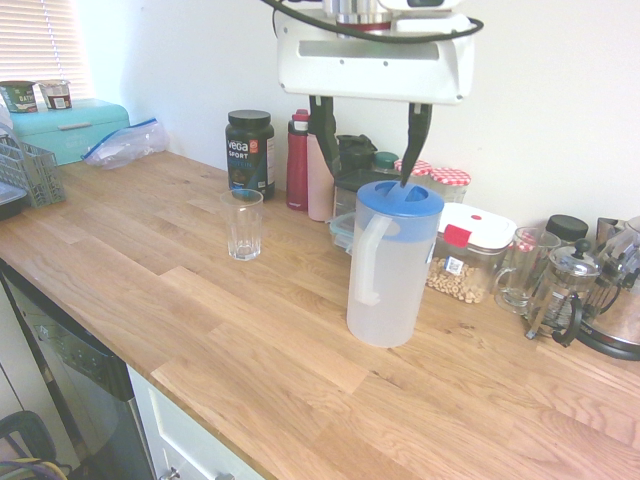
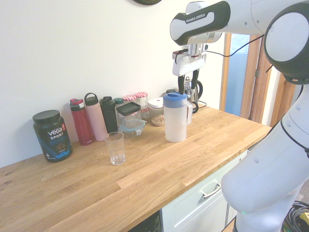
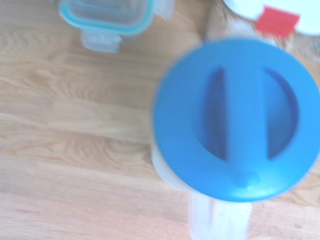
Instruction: Pour me some water
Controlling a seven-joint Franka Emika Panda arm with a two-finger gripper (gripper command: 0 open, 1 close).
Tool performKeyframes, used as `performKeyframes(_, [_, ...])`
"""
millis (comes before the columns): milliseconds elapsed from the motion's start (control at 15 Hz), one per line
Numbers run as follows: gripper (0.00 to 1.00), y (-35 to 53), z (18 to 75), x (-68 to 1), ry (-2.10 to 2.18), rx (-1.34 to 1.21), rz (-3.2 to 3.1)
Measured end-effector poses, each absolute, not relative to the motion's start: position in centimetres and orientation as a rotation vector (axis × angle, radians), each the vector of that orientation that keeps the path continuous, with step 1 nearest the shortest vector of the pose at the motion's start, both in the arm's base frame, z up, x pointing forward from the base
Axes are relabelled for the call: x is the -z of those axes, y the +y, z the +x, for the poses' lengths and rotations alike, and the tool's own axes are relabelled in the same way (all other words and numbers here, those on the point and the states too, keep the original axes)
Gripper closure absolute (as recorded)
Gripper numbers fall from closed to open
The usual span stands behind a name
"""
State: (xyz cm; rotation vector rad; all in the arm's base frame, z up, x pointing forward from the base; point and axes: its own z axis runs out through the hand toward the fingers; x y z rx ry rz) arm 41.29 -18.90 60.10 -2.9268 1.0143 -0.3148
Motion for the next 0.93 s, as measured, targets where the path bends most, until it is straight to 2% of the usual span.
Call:
performKeyframes(400, [0.00, -20.2, 43.7, -53.7, 1.000, 0.249, -2.934])
performKeyframes(467, [1.00, -20.2, 44.0, -53.0, 1.000, 0.241, -2.936])
performKeyframes(933, [1.00, -20.4, 45.2, -50.3, 1.026, 0.244, -2.943])
